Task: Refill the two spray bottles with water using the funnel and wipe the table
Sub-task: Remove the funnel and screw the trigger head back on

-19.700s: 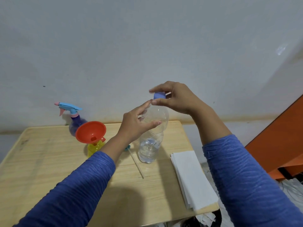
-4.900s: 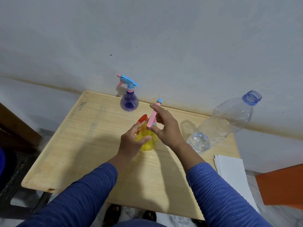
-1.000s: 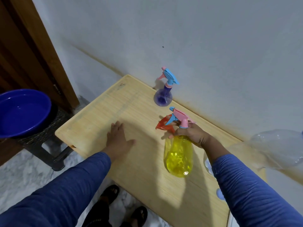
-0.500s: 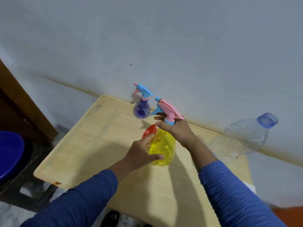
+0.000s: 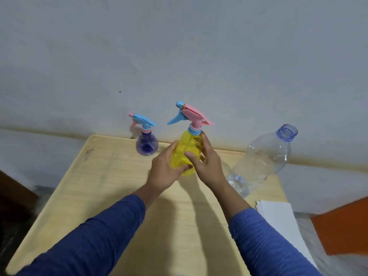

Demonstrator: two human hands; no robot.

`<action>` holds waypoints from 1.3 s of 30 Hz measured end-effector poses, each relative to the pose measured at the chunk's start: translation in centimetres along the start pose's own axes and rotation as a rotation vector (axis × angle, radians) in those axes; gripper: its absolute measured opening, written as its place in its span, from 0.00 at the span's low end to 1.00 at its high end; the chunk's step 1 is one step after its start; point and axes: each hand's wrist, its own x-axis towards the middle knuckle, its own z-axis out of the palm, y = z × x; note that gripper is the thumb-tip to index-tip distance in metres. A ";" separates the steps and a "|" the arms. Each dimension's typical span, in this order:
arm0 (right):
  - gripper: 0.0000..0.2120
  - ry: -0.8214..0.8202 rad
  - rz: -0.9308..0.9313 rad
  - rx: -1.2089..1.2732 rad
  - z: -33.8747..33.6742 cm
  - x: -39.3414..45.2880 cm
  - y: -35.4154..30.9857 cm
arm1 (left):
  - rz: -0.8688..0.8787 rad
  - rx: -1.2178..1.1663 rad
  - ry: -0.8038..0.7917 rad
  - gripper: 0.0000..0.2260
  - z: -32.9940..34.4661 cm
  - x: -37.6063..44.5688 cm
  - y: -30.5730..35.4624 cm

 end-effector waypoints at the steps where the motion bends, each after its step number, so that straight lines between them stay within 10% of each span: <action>1: 0.31 0.011 -0.004 -0.026 -0.3 0.4 0.1 | 0.010 0.006 -0.021 0.38 0.2 0.4 0.2; 39: 0.27 0.026 0.103 -0.171 3.3 8.9 9.5 | -0.090 0.174 -0.005 0.30 4.2 11.7 -6.4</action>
